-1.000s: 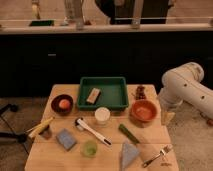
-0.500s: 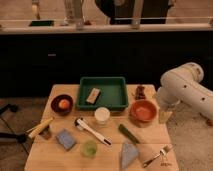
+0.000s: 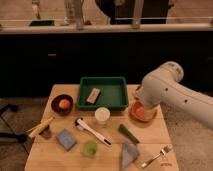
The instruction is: Place apple in plastic cup
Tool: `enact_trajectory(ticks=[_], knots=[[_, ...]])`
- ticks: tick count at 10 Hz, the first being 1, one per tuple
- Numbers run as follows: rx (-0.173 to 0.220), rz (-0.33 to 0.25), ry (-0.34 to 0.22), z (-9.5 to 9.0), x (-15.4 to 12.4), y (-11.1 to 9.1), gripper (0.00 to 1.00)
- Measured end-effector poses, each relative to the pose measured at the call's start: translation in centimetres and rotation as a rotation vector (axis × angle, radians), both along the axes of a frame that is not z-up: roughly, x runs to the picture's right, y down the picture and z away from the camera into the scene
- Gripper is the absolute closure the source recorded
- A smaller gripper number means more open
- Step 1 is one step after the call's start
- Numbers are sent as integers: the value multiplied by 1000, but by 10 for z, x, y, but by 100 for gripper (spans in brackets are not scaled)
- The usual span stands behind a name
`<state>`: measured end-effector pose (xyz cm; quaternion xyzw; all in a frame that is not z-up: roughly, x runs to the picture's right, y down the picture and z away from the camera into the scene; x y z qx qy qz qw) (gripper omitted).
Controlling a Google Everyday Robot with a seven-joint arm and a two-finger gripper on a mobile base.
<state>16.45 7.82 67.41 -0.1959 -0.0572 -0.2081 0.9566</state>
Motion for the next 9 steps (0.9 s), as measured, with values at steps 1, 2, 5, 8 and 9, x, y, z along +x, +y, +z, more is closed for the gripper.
enact_trajectory(ticks=[1,2,5,8,9], knots=[[12,-104,-42,1,-24,-1,20],[20,-184,-71,1,-42,0,20],[30,-358,-123,3,-78,2,20],[28,-359,-118,3,-77,3,20],[28,-361,-120,3,-78,3,20]])
